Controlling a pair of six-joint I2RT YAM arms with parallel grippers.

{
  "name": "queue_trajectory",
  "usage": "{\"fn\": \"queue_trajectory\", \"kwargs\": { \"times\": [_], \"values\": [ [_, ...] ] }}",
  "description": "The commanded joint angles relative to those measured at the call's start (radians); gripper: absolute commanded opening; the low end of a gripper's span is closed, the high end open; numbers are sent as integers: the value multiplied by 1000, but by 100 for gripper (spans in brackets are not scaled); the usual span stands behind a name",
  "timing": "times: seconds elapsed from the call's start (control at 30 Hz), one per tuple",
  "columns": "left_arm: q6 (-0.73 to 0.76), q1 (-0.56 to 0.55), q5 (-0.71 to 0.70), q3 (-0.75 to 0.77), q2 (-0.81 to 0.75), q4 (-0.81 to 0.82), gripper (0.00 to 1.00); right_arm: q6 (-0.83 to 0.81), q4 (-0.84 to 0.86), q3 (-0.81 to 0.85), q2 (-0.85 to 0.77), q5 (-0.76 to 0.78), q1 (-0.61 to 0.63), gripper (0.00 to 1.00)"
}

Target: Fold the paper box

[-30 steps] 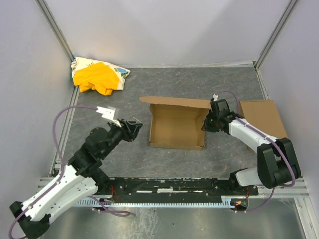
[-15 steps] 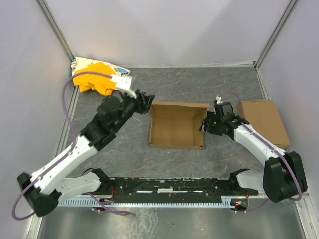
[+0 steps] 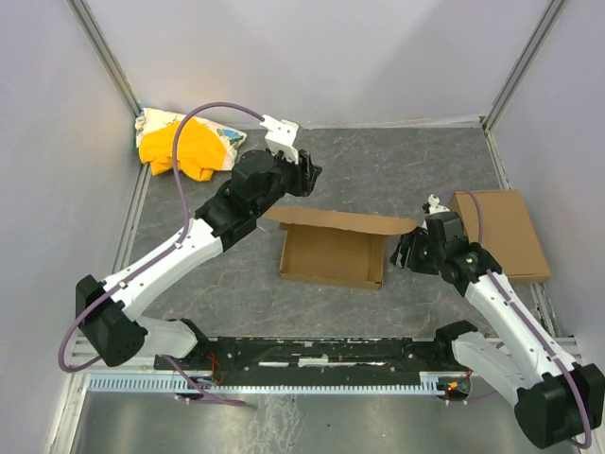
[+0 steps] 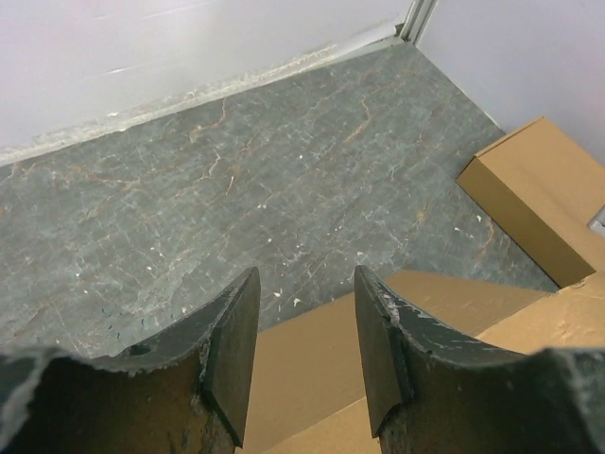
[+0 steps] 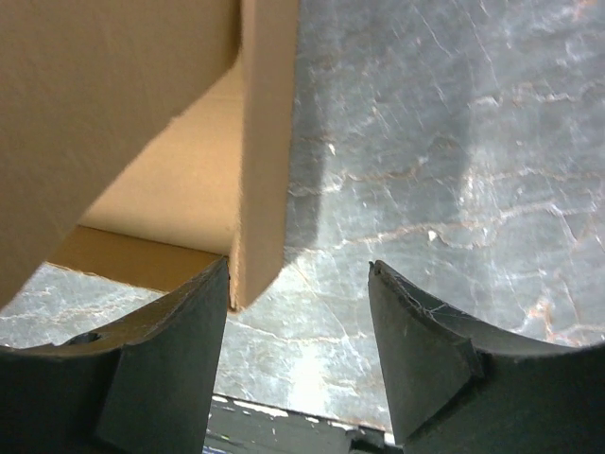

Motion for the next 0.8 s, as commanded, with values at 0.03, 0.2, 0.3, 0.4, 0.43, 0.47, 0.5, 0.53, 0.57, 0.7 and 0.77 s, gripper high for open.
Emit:
{"fn": "queue_trajectory", "kwargs": {
  "times": [0.03, 0.2, 0.3, 0.4, 0.43, 0.47, 0.5, 0.53, 0.57, 0.7, 0.77],
  "values": [
    [21, -3, 40, -8, -20, 51, 51, 36, -108, -4, -78, 82, 0, 69],
    [0, -3, 109, -46, -35, 4, 50, 97, -153, -2, -117, 137, -1, 69],
    [-29, -4, 160, -130, -70, 6, 49, 128, -177, -2, -137, 205, -1, 69],
    [-52, -5, 193, -224, -114, 20, 48, 170, -214, 13, -158, 288, 0, 69],
    [-57, -5, 204, -252, -129, 26, 48, 178, -232, 21, -165, 322, 0, 69],
    [-63, -5, 212, -275, -141, 28, 47, 200, -249, 29, -173, 357, 0, 68],
    [-67, -5, 217, -294, -151, 27, 47, 215, -264, 37, -180, 389, -1, 68],
    [-69, -5, 220, -309, -159, 21, 47, 226, -275, 43, -189, 421, -1, 68],
    [-68, -5, 222, -321, -167, 13, 48, 237, -284, 54, -197, 446, 0, 69],
    [-68, -5, 220, -363, -186, -19, 47, 243, -305, 97, -223, 493, -1, 70],
    [-64, -5, 217, -382, -198, -30, 47, 243, -316, 123, -230, 503, 0, 71]
  ]
}}
